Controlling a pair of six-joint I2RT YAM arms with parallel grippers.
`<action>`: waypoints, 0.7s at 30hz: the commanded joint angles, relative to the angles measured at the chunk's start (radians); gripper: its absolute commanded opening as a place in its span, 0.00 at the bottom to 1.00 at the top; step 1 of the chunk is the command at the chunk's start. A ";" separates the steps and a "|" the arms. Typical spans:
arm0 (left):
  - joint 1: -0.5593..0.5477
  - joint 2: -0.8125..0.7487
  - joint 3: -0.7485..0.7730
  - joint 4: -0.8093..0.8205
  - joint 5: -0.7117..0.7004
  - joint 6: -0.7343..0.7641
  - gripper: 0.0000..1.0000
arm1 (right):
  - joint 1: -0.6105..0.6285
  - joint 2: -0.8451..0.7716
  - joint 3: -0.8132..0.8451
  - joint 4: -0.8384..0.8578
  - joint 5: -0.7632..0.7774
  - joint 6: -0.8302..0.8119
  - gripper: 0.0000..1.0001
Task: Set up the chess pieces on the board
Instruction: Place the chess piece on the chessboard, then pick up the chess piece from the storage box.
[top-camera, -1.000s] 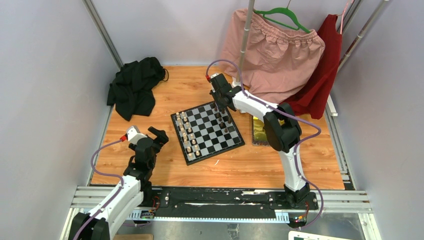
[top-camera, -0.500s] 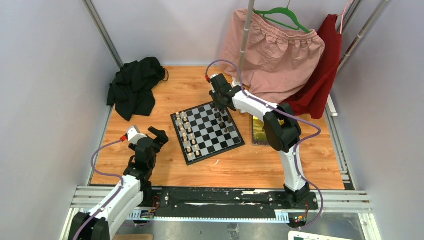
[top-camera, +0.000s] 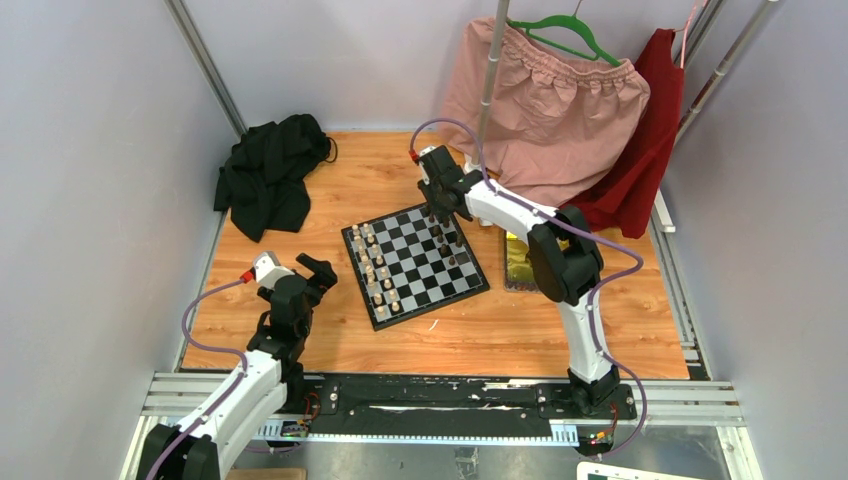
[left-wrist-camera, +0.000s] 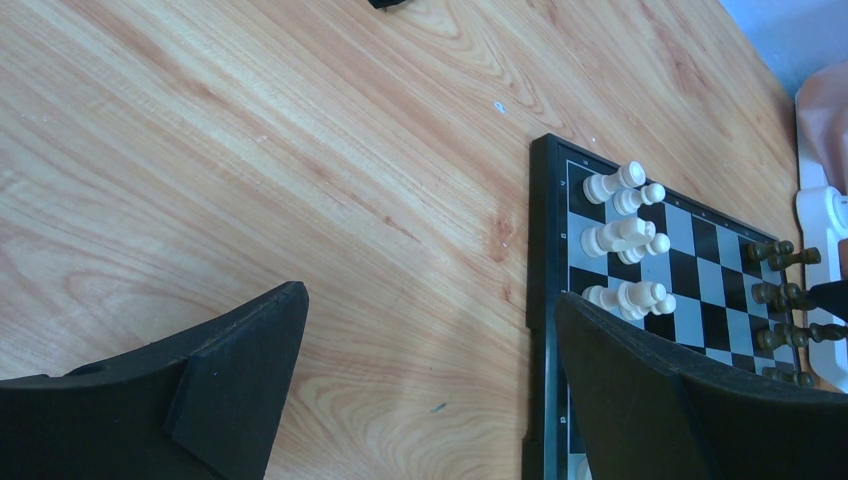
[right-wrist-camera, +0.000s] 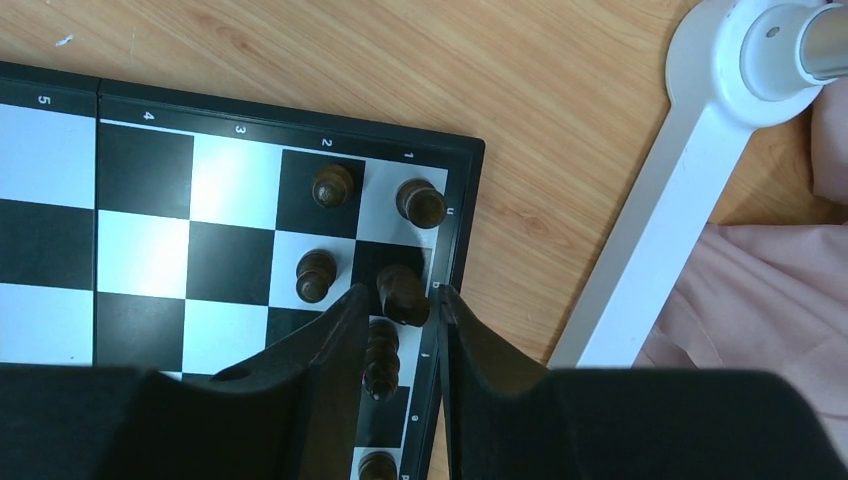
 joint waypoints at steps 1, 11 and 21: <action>0.003 -0.005 -0.006 0.010 -0.026 -0.002 1.00 | 0.016 -0.095 -0.006 -0.024 0.019 -0.017 0.36; 0.003 -0.014 -0.006 0.005 -0.028 -0.002 1.00 | 0.036 -0.405 -0.253 -0.026 0.166 0.093 0.37; 0.003 -0.056 -0.013 -0.023 -0.023 -0.002 1.00 | 0.031 -0.762 -0.663 -0.103 0.357 0.300 0.38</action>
